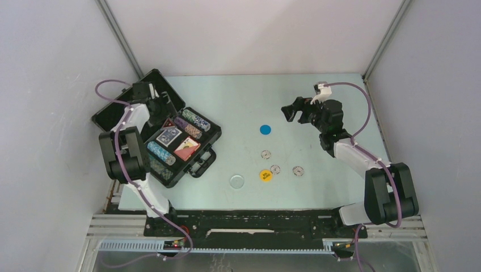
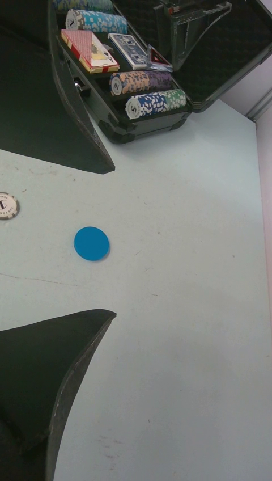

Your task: Pack up texas hold em set

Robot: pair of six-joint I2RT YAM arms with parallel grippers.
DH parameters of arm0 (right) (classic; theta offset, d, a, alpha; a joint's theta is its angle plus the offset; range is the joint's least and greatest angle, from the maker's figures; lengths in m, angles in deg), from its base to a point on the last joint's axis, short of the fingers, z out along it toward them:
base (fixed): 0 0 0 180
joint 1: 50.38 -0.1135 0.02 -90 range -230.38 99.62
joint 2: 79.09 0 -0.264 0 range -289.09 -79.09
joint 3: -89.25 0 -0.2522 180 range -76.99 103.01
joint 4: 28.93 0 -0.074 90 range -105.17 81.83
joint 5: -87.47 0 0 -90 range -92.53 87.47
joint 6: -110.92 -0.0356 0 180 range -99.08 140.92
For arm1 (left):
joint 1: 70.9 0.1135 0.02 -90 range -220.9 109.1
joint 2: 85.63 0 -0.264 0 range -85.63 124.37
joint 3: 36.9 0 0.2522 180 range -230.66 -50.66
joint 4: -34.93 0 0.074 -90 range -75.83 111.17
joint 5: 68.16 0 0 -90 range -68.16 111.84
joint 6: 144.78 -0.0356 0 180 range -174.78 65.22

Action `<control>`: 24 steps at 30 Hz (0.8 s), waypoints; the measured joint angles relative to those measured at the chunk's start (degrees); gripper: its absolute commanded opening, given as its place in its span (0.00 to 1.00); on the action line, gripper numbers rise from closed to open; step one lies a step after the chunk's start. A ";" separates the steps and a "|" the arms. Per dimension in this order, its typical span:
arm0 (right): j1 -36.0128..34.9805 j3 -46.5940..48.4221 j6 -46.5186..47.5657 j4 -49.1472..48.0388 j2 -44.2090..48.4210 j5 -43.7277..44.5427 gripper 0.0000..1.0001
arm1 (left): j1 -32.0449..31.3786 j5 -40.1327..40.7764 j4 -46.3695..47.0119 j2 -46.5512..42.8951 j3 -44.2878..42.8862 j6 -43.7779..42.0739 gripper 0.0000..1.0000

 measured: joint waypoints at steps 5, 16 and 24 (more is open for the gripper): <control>0.00 0.00 -0.04 -0.02 -0.15 -0.02 1.00 | 1.22 -5.53 2.16 1.79 0.02 0.24 0.87; -0.02 0.00 -0.20 -0.02 -0.37 -0.20 1.00 | 1.42 -14.21 6.86 2.14 0.70 0.46 0.86; -0.02 0.00 -0.22 -0.02 -0.37 -0.22 1.00 | 1.66 -15.50 7.69 0.02 3.39 0.07 0.86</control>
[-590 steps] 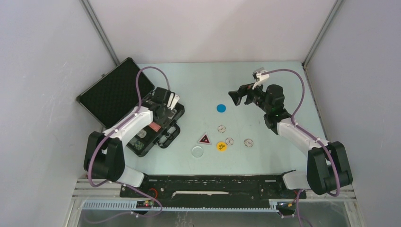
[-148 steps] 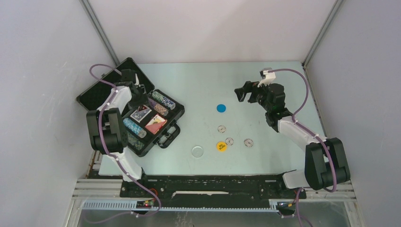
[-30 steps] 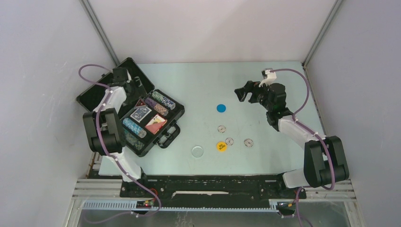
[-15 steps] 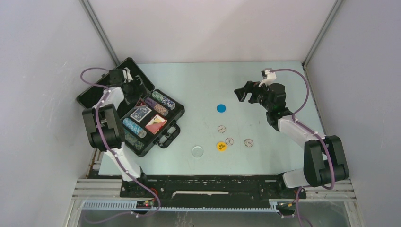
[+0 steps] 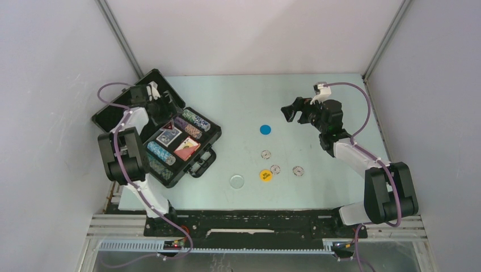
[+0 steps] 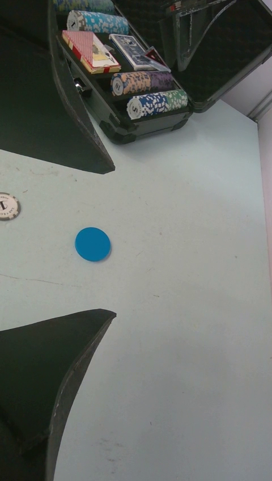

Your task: Pack up texas hold em set

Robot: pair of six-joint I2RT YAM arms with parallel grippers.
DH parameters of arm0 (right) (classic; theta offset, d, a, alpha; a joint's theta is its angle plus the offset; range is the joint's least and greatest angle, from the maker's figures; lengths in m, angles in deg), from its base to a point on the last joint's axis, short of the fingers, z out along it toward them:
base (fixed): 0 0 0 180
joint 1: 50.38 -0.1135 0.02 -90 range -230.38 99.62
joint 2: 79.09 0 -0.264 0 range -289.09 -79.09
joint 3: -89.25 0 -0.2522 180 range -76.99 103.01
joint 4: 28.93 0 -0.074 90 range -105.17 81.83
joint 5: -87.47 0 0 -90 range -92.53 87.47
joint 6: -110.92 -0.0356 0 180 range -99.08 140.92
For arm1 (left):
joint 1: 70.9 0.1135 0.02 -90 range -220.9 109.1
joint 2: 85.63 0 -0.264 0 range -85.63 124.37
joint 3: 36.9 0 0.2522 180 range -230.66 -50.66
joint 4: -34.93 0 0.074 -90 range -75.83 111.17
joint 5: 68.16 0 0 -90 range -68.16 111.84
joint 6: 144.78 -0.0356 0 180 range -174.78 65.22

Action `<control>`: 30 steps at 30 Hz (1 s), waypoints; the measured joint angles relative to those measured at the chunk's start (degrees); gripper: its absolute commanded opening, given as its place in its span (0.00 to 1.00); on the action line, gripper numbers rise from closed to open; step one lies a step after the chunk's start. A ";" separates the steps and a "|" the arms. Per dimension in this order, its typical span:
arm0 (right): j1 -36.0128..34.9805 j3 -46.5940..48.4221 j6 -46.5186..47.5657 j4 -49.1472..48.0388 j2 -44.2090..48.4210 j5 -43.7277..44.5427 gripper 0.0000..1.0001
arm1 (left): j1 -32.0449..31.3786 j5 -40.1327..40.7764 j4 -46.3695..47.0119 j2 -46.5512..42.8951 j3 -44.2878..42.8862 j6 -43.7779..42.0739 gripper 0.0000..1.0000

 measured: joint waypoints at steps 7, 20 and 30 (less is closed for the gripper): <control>0.02 0.00 -0.02 0.00 0.00 -0.15 1.00 | -0.02 0.20 -1.68 -1.55 1.29 0.04 0.86; 0.02 0.00 -0.20 -0.02 0.00 -0.17 1.00 | -0.04 8.66 -6.12 -5.77 2.60 0.52 0.92; 0.02 0.00 -0.20 -0.02 0.00 -0.20 1.00 | -1.49 13.97 -10.47 -4.92 1.64 -0.04 0.91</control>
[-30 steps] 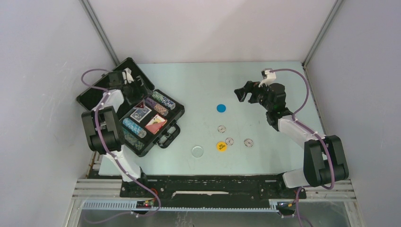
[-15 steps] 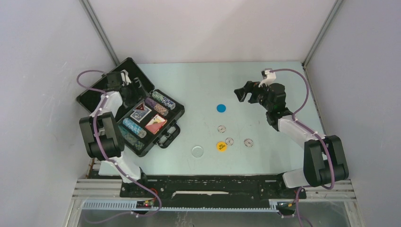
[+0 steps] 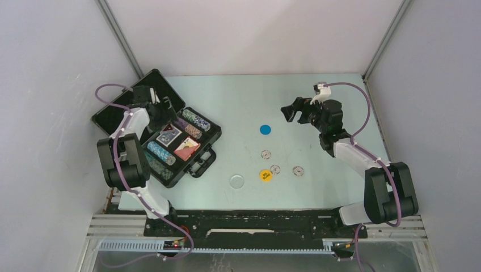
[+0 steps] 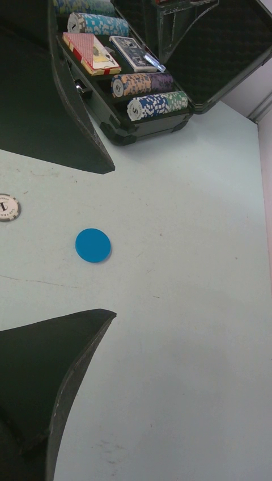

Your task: Pack up texas hold em set

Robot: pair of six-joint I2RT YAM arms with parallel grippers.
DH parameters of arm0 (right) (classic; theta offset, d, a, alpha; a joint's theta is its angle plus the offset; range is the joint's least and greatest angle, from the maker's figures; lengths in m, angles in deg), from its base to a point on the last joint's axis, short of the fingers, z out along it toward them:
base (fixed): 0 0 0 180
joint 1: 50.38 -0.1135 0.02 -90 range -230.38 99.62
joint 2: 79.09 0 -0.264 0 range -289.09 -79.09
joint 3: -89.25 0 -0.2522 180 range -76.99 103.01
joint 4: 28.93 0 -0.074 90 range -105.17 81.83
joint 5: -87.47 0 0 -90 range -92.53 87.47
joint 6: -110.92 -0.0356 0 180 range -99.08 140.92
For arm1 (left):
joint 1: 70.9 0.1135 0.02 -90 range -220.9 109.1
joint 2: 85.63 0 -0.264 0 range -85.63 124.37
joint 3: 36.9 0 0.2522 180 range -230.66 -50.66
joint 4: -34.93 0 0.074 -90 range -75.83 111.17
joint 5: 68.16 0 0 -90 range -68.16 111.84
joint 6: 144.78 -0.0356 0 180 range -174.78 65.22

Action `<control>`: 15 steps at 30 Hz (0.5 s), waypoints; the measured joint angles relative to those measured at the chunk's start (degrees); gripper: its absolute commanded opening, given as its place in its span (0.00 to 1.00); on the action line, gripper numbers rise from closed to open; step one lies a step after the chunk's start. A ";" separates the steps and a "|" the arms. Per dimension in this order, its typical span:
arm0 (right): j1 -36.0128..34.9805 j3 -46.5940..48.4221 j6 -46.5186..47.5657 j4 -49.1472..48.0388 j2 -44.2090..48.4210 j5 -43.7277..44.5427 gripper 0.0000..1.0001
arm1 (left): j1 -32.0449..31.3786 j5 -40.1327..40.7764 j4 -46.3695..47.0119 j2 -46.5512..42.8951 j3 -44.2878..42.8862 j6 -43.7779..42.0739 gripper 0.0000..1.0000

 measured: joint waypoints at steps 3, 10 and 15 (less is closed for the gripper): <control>0.00 0.00 0.00 0.00 0.00 0.00 1.00 | -1.27 1.11 -0.98 0.02 -0.48 -0.09 0.91; 0.00 0.00 0.00 0.00 0.00 0.00 1.00 | -3.21 2.69 -1.53 -0.15 -0.48 -0.59 0.91; 0.00 0.00 -0.02 -0.02 0.00 -0.02 1.00 | -3.56 4.28 -2.75 -0.92 -0.48 -0.63 0.94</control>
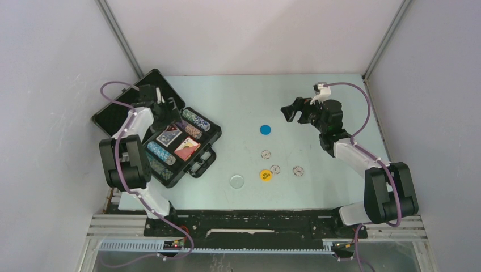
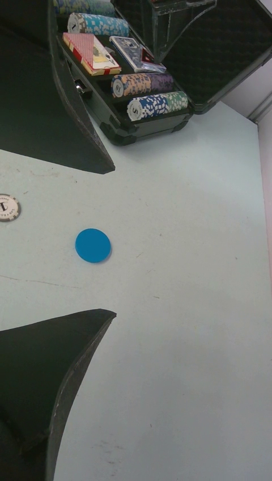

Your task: Pack up texas hold em set

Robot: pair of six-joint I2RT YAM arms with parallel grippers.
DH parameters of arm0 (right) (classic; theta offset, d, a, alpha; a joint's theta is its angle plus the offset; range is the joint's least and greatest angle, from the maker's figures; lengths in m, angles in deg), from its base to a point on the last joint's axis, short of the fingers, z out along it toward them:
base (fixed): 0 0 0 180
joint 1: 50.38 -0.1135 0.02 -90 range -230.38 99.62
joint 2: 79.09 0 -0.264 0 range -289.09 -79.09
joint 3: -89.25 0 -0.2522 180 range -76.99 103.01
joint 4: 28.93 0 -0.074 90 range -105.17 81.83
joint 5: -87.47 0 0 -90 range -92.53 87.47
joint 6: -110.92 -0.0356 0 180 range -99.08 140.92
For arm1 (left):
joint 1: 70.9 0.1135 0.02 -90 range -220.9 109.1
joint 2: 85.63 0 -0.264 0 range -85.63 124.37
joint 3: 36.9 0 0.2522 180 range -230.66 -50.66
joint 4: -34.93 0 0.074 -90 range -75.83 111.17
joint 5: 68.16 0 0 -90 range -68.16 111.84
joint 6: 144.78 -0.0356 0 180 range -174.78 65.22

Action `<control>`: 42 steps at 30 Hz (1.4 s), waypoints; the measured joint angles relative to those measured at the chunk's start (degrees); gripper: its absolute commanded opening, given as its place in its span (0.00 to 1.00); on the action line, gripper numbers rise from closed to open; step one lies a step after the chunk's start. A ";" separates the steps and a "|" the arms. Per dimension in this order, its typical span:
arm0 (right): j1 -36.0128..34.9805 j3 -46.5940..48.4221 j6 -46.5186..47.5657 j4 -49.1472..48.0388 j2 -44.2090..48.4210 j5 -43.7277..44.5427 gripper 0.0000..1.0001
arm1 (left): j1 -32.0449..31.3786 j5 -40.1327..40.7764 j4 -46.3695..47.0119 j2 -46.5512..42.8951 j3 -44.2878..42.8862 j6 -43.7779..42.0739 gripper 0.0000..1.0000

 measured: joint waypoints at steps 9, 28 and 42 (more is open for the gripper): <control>0.00 0.00 0.02 -0.24 -0.04 -0.15 1.00 | -7.48 14.21 -1.42 -15.56 0.00 -1.09 1.00; 0.28 0.00 0.07 0.35 -0.04 0.55 1.00 | -58.25 13.60 -6.78 -19.61 19.17 13.38 1.00; 0.79 0.00 0.04 0.79 -0.04 0.72 1.00 | -62.34 7.28 -5.66 -2.91 14.19 11.56 1.00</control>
